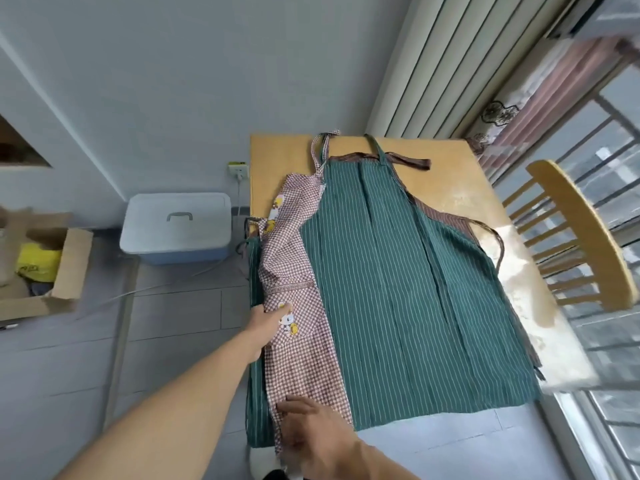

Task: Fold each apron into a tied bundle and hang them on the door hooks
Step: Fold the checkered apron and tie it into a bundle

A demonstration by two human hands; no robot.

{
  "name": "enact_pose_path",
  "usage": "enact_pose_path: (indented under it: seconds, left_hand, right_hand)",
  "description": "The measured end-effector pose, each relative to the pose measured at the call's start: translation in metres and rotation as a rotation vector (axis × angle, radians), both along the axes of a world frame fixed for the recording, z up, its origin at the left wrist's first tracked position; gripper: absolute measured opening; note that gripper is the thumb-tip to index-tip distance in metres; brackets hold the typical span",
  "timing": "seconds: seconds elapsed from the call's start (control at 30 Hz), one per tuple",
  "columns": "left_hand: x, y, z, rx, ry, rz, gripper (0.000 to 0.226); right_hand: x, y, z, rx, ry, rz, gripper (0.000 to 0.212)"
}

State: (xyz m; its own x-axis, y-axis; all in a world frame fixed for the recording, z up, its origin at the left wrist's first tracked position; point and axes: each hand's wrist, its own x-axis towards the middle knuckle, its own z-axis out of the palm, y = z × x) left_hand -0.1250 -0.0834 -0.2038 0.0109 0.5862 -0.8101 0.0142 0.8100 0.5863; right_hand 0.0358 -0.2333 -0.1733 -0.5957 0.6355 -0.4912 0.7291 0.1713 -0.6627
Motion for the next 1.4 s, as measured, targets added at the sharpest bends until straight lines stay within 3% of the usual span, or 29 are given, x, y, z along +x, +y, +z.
enact_pose_path:
  seconds: [0.1,0.27,0.43,0.63,0.87,0.93,1.0,1.07,1.23,1.3,1.4]
  left_hand:
    - [-0.003,0.011,-0.001,-0.013,-0.111,0.165,0.057]
    - [-0.009,0.042,0.009,-0.026,-0.216,0.308,0.054]
    - [-0.017,0.080,0.006,-0.005,-0.210,0.334,0.046]
    - [-0.018,0.132,0.014,-0.025,-0.327,0.269,0.041]
    - [0.002,0.186,0.017,-0.116,-0.342,0.046,0.049]
    - [0.011,0.192,0.017,-0.142,-0.362,-0.008,0.052]
    - [0.017,0.197,0.014,-0.159,-0.398,-0.032,0.050]
    - [0.019,0.201,0.011,-0.171,-0.459,-0.046,0.050]
    - [0.021,0.205,0.009,-0.197,-0.418,0.043,0.054]
    - [0.020,0.208,0.008,-0.153,-0.390,0.133,0.053]
    - [0.010,0.218,0.007,-0.048,-0.416,0.315,0.046]
  right_hand:
    - [0.007,0.002,0.012,0.015,-0.067,-0.248,0.053]
    - [0.028,0.034,0.009,0.092,-0.146,-0.461,0.025]
    - [0.044,0.113,0.007,-0.151,0.088,-0.941,0.022]
    - [0.047,0.256,0.012,-0.337,0.258,-1.223,0.051]
    - [0.036,0.414,-0.003,-0.442,0.353,-1.259,0.071]
    - [0.034,0.441,-0.005,-0.444,0.309,-1.236,0.062]
    - [0.033,0.462,-0.005,-0.448,0.277,-1.175,0.036]
    - [0.031,0.478,-0.005,-0.409,0.378,-1.163,0.024]
    - [0.014,0.508,0.001,-0.394,0.631,-1.029,0.019]
    - [0.005,0.517,0.002,-0.421,0.630,-0.941,0.018]
    - [0.001,0.520,0.004,-0.389,0.498,-0.759,0.041]
